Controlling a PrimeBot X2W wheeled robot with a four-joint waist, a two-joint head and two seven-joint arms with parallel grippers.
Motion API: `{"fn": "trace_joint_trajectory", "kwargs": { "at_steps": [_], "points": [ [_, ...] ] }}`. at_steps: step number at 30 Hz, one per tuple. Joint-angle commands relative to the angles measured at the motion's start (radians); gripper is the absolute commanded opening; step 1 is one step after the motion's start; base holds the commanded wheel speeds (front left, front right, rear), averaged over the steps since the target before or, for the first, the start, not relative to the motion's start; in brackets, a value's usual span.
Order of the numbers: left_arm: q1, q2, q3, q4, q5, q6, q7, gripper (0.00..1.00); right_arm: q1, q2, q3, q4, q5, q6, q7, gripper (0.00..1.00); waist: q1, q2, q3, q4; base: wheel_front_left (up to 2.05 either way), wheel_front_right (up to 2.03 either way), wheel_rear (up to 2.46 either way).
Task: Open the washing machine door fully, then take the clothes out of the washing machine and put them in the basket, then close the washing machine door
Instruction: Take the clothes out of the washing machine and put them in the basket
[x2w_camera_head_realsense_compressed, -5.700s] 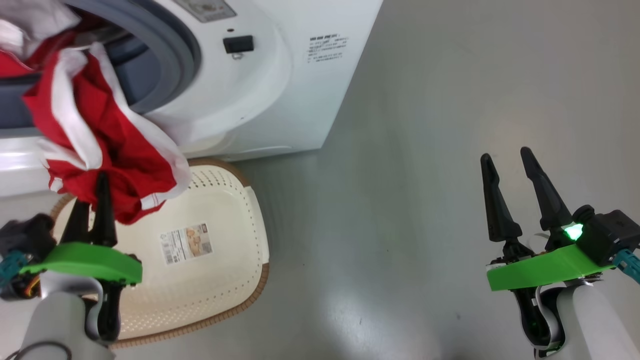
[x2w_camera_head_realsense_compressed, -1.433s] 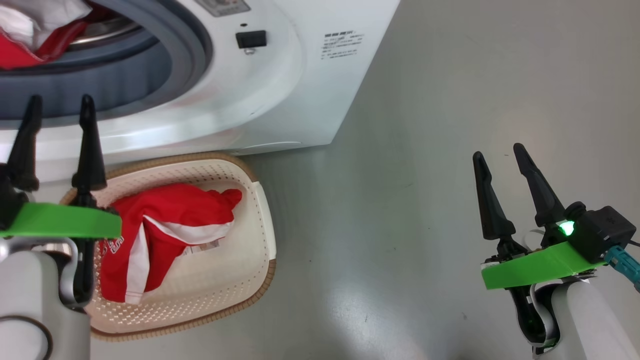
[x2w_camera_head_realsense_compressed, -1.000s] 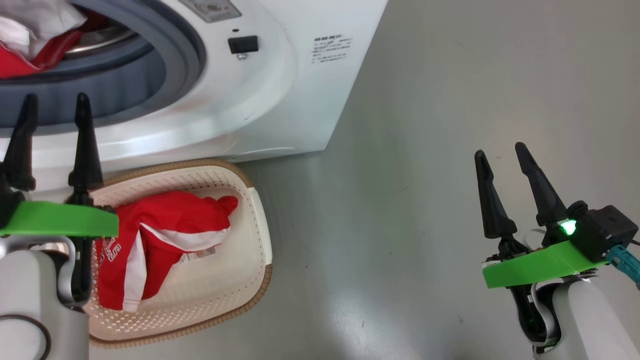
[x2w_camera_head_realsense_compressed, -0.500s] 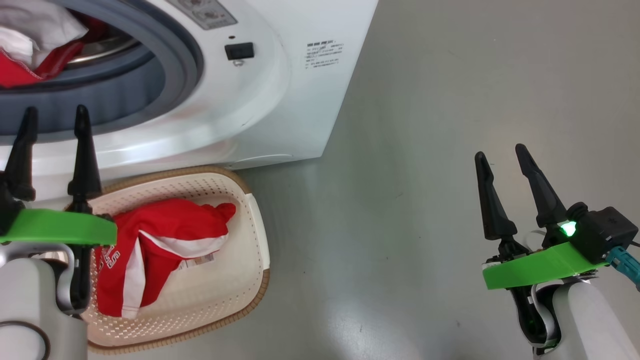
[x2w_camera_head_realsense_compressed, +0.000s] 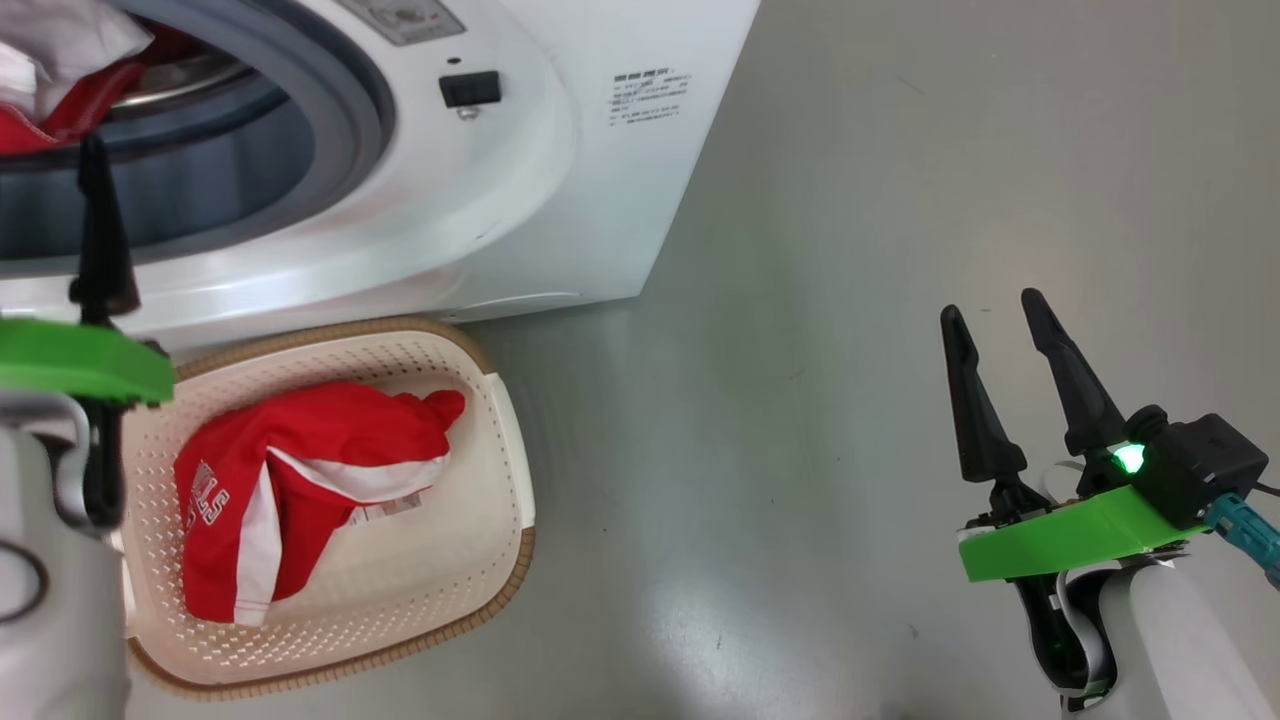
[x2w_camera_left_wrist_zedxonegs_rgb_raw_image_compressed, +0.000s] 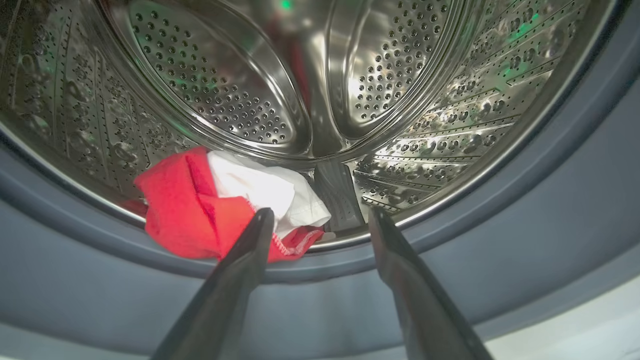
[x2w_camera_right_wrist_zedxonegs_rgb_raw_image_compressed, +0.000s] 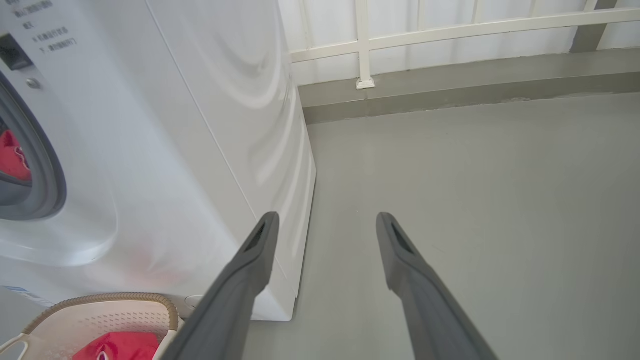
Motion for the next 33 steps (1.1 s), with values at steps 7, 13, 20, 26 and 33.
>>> {"fn": "trace_joint_trajectory", "kwargs": {
  "at_steps": [7, 13, 20, 26, 33],
  "points": [
    [-0.160, 0.069, 0.035, 0.158, 0.054, 0.018, -0.005, 1.00, 0.003, -0.002, 0.026, -0.027, 0.016, 0.007, -0.006, 1.00, 0.0000, 0.0000, 0.025, -0.005, 0.00, 0.00, 0.00],
    [-0.281, 0.094, 0.031, 0.301, 0.082, 0.048, -0.005, 1.00, -0.006, -0.002, 0.032, -0.030, 0.019, 0.007, -0.006, 1.00, 0.0000, 0.0000, 0.048, -0.010, 0.00, 0.00, 0.00],
    [-0.398, 0.133, 0.013, 0.479, 0.105, 0.071, -0.005, 1.00, -0.015, -0.002, 0.039, -0.033, 0.024, 0.007, -0.006, 1.00, 0.0000, 0.0000, 0.066, -0.026, 0.00, 0.00, 0.00],
    [-0.441, 0.154, -0.006, 0.576, 0.120, 0.083, -0.005, 1.00, -0.017, -0.002, 0.042, -0.034, 0.027, 0.007, -0.006, 1.00, 0.0000, 0.0000, 0.069, -0.033, 0.00, 0.00, 0.00],
    [-0.472, 0.175, -0.030, 0.656, 0.131, 0.087, -0.005, 0.09, -0.018, -0.002, 0.042, -0.037, 0.029, 0.007, -0.006, 1.00, 0.0000, 0.0000, 0.071, -0.036, 0.00, 0.00, 0.00]
  ]
}}
